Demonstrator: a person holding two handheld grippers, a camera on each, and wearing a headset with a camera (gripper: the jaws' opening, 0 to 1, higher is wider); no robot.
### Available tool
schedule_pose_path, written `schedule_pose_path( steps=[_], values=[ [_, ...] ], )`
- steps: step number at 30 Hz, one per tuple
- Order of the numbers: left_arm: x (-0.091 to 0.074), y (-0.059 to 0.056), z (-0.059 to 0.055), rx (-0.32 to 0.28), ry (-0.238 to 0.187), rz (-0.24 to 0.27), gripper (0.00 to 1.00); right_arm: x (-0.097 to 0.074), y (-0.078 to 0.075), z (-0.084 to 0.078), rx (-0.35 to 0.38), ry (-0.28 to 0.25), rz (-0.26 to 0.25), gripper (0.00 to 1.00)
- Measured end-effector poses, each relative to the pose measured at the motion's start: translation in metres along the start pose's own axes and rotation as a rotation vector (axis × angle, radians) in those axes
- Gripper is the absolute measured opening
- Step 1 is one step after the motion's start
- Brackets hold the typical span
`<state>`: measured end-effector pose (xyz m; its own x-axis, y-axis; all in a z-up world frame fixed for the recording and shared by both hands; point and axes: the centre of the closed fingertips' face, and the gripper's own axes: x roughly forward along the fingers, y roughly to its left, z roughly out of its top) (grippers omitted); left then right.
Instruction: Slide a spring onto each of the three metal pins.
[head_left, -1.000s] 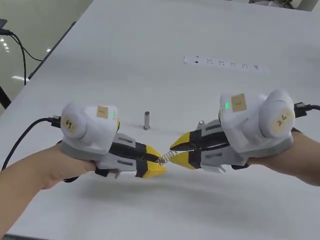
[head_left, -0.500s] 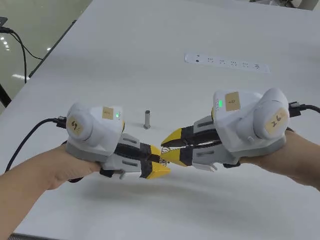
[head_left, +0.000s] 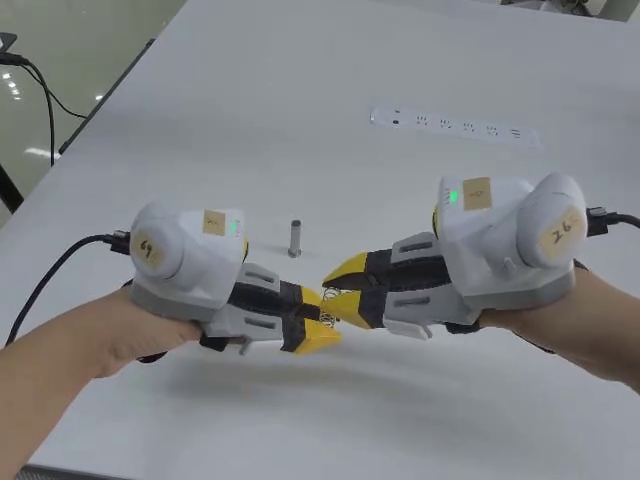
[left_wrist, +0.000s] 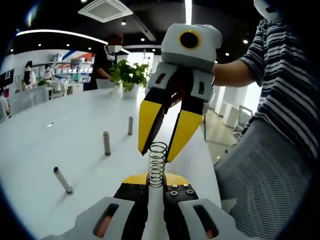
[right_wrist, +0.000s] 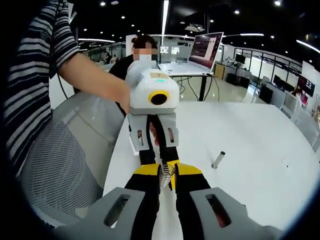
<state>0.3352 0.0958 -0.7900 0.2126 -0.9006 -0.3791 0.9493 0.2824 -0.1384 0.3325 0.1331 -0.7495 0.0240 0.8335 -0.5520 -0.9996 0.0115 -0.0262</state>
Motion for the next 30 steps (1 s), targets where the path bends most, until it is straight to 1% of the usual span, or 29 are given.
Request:
schedule_pose_path(
  steps=[5,7,10,12,15,16,17,19,20,21,23,25,29,30],
  values=[
    [0.000,-0.001,0.001,0.005,-0.005,-0.003,0.02,0.000,0.001,-0.001,-0.006,0.006,-0.001,0.08],
    [0.000,-0.001,0.002,0.006,-0.006,-0.002,0.02,0.001,0.001,-0.002,0.005,0.011,0.000,0.08],
    [-0.001,0.000,0.002,0.008,-0.007,0.001,0.02,0.001,0.001,-0.001,0.010,0.003,-0.001,0.08],
    [-0.002,0.000,0.003,0.004,-0.007,0.004,0.02,0.001,0.002,0.001,-0.002,-0.001,-0.001,0.08],
    [-0.004,0.001,0.003,-0.025,-0.008,0.004,0.03,0.003,0.002,0.002,-0.027,-0.001,-0.001,0.07],
    [-0.004,0.001,0.003,-0.021,-0.008,0.008,0.03,0.003,0.002,0.003,-0.035,0.000,-0.003,0.07],
    [-0.005,0.003,0.003,-0.029,-0.009,0.017,0.03,0.003,0.002,0.004,-0.033,-0.001,-0.001,0.07],
    [-0.006,0.005,0.002,-0.063,-0.006,0.028,0.04,0.004,0.001,0.005,-0.034,-0.003,0.000,0.07],
    [-0.007,0.006,0.002,-0.069,-0.006,0.030,0.04,0.004,0.000,0.005,-0.033,-0.003,0.000,0.07],
    [-0.008,0.008,0.001,-0.081,-0.002,0.041,0.06,0.004,-0.001,0.006,-0.036,-0.005,-0.002,0.07],
    [-0.009,0.009,0.001,-0.077,-0.005,0.049,0.10,0.005,-0.001,0.007,-0.040,-0.003,-0.003,0.07],
    [-0.011,0.010,0.001,-0.074,-0.002,0.055,0.10,0.005,-0.003,0.006,-0.054,0.005,-0.006,0.07],
    [-0.015,0.016,-0.002,-0.084,0.004,0.082,0.18,0.005,-0.005,0.006,-0.056,0.008,-0.013,0.07],
    [-0.017,0.017,-0.003,-0.098,0.007,0.090,0.19,0.004,-0.005,0.006,-0.059,0.008,-0.015,0.07]
  ],
)
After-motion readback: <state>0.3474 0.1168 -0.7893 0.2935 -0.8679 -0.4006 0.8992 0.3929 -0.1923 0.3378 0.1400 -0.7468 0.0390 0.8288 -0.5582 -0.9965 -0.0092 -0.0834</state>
